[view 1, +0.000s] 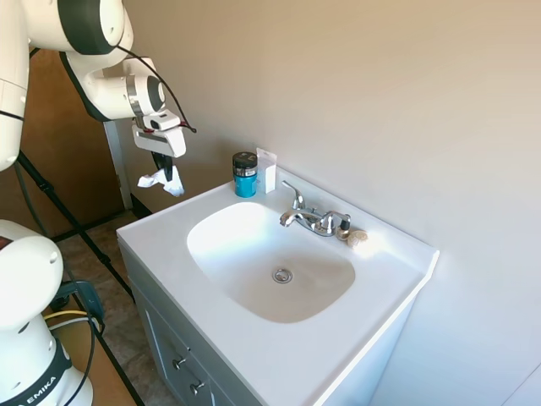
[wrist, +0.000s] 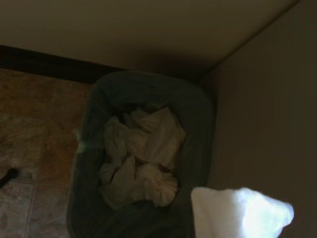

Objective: Throw the tissue in the trash bin

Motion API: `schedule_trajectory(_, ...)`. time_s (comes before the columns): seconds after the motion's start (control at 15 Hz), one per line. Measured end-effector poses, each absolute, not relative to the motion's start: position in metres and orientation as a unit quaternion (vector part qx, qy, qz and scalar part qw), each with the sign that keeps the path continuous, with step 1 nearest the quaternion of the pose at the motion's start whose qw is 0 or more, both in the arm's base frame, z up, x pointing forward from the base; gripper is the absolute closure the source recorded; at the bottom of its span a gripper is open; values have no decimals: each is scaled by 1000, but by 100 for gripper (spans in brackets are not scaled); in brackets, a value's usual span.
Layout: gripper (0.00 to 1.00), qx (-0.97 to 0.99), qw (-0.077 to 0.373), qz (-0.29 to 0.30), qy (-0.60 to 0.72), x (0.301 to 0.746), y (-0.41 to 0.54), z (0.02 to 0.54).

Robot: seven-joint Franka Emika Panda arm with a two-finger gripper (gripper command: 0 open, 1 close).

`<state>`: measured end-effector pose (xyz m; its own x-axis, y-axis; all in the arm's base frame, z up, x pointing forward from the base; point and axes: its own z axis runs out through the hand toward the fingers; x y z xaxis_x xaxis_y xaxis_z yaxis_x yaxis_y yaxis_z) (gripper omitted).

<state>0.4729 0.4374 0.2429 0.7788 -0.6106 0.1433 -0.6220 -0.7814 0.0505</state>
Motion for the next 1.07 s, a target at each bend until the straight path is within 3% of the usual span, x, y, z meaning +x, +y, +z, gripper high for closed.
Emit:
schedule_trajectory(0.6,0,941,45,64,-328,472,439,248)
schedule_trajectory(1.07,0,918,26,121,-376,475,411,332)
